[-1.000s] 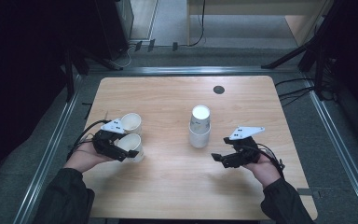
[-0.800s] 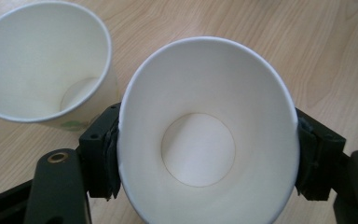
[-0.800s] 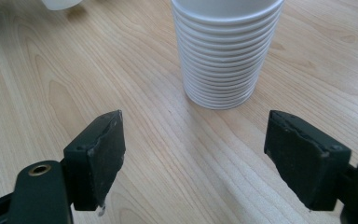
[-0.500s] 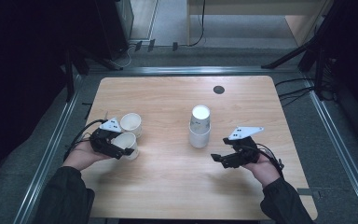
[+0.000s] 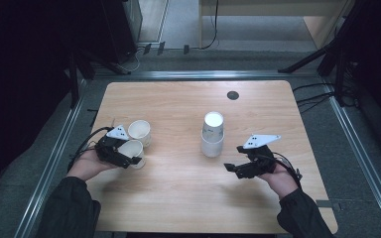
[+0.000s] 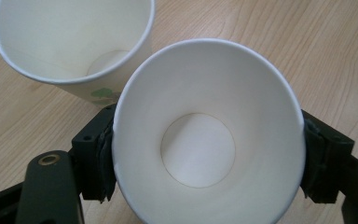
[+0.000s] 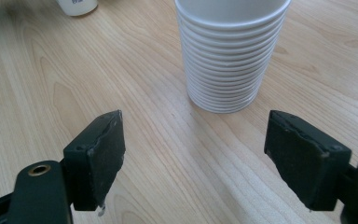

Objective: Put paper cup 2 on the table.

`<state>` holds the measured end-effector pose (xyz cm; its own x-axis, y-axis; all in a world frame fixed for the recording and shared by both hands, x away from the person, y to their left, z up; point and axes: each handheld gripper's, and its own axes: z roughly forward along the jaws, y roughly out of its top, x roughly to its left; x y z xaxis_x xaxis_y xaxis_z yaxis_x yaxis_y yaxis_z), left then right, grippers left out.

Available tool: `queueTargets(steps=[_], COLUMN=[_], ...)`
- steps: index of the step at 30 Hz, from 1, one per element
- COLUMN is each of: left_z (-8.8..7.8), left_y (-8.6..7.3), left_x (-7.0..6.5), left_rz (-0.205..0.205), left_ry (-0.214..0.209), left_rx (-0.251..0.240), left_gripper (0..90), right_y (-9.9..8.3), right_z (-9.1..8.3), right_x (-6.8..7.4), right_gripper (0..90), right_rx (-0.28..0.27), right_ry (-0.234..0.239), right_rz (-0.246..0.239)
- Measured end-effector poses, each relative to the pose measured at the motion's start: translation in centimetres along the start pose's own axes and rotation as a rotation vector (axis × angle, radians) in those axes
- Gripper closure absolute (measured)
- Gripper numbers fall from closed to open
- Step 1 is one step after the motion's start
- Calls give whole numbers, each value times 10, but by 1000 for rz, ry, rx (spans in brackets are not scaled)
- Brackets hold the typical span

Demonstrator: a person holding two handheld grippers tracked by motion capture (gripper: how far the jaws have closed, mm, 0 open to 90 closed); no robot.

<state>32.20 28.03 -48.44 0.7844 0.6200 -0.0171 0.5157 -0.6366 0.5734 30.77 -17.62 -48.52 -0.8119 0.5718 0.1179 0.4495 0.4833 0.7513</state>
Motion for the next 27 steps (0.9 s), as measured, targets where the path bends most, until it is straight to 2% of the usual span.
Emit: queueTargets(steps=[13,27], left_z=[3,5], left_y=[-1,2], left_x=[-1,-2], left_rz=[7,-32], left_ry=[-7,-26], left_rx=[4,24], left_gripper=[202,125], right_y=[0,0], right_z=[1,2], right_x=[0,1], right_gripper=[206,205], right_rx=[5,9], right_ry=[0,8], right_rz=[-7,-28])
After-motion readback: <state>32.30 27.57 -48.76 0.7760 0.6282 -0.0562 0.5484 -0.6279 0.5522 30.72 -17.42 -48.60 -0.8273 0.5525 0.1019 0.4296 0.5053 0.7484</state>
